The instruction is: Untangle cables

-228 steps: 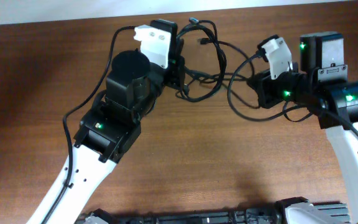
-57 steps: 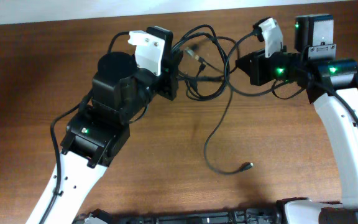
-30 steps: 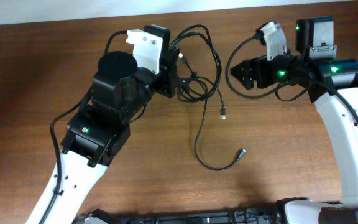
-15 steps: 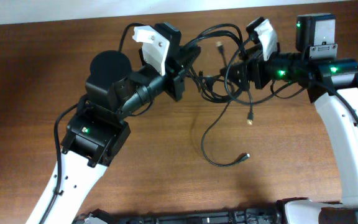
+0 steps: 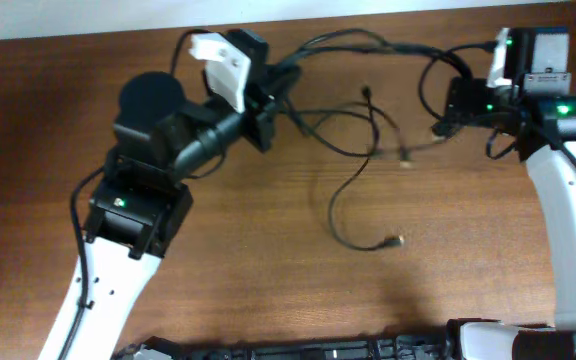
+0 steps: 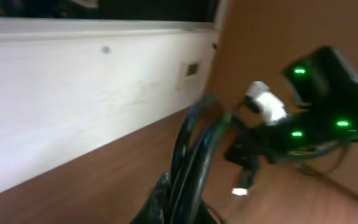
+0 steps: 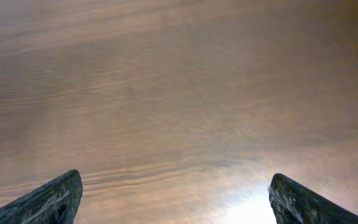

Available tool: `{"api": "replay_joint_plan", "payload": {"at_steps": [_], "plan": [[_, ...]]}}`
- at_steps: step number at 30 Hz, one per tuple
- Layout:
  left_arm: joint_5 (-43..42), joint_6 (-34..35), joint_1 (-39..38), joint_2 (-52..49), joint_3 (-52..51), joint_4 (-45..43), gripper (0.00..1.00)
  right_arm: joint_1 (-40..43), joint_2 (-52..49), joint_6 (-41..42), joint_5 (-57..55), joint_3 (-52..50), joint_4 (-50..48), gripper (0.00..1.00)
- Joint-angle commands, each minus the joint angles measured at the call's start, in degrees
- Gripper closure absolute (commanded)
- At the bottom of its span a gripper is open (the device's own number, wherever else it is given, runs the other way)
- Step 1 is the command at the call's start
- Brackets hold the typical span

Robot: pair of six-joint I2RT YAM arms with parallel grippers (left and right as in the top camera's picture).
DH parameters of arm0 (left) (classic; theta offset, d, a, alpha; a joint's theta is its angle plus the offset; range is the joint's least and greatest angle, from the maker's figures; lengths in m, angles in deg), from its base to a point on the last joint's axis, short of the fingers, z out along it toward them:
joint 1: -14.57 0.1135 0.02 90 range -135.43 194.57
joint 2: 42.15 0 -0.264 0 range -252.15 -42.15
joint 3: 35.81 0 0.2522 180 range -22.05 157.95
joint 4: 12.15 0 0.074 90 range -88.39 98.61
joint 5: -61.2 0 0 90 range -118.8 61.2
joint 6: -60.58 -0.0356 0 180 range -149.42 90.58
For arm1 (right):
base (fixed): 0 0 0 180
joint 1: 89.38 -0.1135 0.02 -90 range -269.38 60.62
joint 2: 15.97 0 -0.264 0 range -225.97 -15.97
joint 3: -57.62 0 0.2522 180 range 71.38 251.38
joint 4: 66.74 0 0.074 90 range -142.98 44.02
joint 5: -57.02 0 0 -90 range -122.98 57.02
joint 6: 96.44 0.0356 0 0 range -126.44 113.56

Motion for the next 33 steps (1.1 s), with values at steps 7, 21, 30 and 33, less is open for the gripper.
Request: {"api": "replay_joint_plan", "payload": {"at_steps": [7,21,30,33], "plan": [[0.28,-0.72,8.66,3.34,0.92,0.35,1.00,3.32,-0.07,1.77,-2.51,0.79,1.38,0.00],[4.61,-4.55,8.66,3.32,0.92,7.56,1.00,3.32,-0.07,-5.18,24.50,0.79,1.55,0.01],[4.83,-4.55,8.59,3.06,0.92,11.58,1.00,3.30,-0.11,-4.09,26.60,0.79,1.55,0.01],[4.79,-4.52,8.59,2.82,0.92,13.03,1.00,3.32,-0.11,-4.11,26.60,0.72,1.77,0.01]]}}
